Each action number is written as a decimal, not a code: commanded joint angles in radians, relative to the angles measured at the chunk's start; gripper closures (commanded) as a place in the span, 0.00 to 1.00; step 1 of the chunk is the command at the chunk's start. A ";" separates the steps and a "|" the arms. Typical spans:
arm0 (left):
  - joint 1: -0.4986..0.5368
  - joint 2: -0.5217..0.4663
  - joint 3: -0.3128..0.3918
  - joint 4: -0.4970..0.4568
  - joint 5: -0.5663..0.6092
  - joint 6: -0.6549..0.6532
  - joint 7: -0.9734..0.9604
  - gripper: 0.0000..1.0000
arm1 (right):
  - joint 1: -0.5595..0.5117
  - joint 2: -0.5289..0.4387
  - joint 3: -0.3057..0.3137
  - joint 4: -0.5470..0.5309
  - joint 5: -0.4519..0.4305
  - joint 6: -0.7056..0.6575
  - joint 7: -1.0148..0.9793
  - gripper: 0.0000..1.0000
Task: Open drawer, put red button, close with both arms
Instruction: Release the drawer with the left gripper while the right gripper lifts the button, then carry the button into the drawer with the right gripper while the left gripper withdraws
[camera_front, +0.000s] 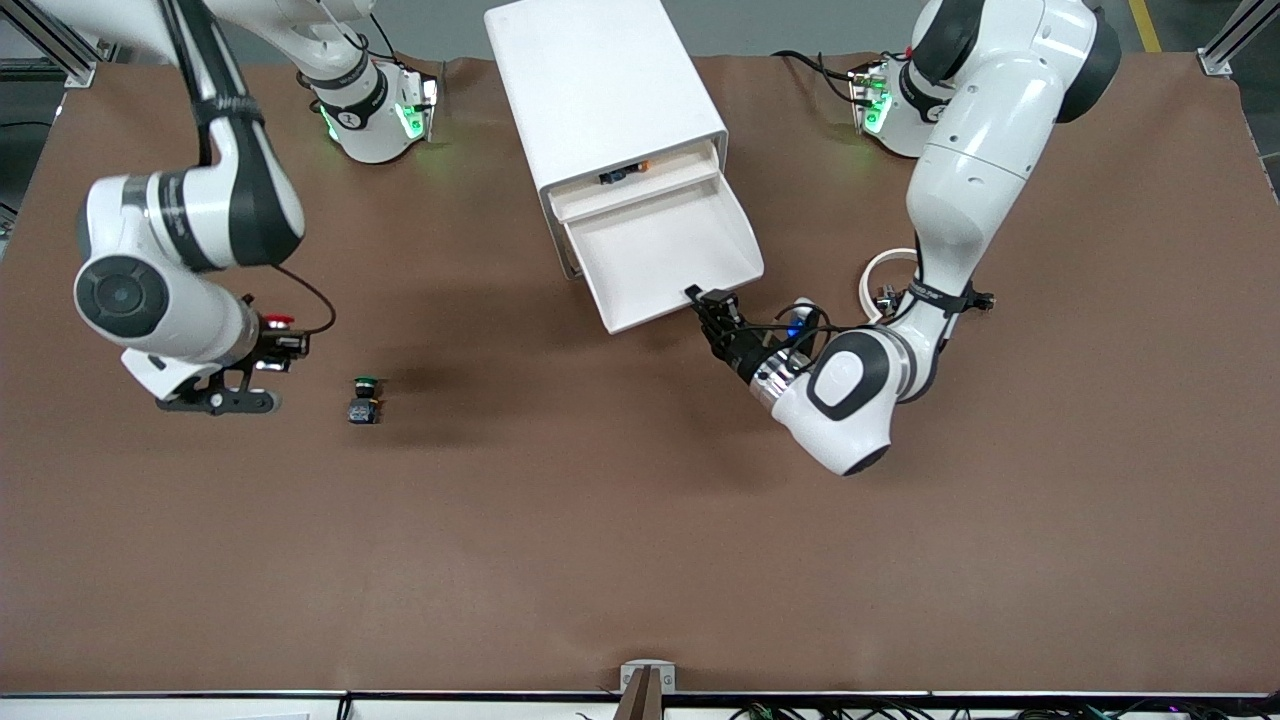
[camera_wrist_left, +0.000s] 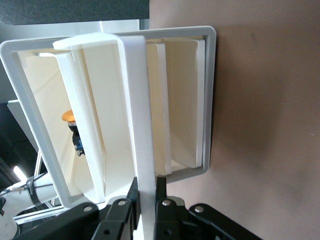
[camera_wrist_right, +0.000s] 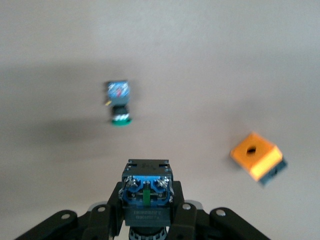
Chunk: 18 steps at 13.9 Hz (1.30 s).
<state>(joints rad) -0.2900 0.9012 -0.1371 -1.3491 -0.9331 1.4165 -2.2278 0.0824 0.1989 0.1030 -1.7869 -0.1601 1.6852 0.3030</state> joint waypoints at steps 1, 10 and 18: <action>0.014 0.015 -0.006 0.036 0.000 0.009 0.049 0.33 | 0.081 0.025 -0.008 0.177 0.123 -0.207 0.198 0.82; 0.090 -0.042 0.065 0.137 0.082 -0.001 0.199 0.00 | 0.491 0.057 -0.009 0.279 0.352 -0.129 1.120 0.83; 0.094 -0.247 0.163 0.139 0.613 0.024 0.843 0.00 | 0.680 0.213 -0.013 0.276 0.349 0.171 1.553 0.82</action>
<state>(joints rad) -0.1828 0.7187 0.0115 -1.1899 -0.4408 1.4263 -1.5184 0.7372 0.3639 0.1049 -1.5430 0.1757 1.8289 1.7897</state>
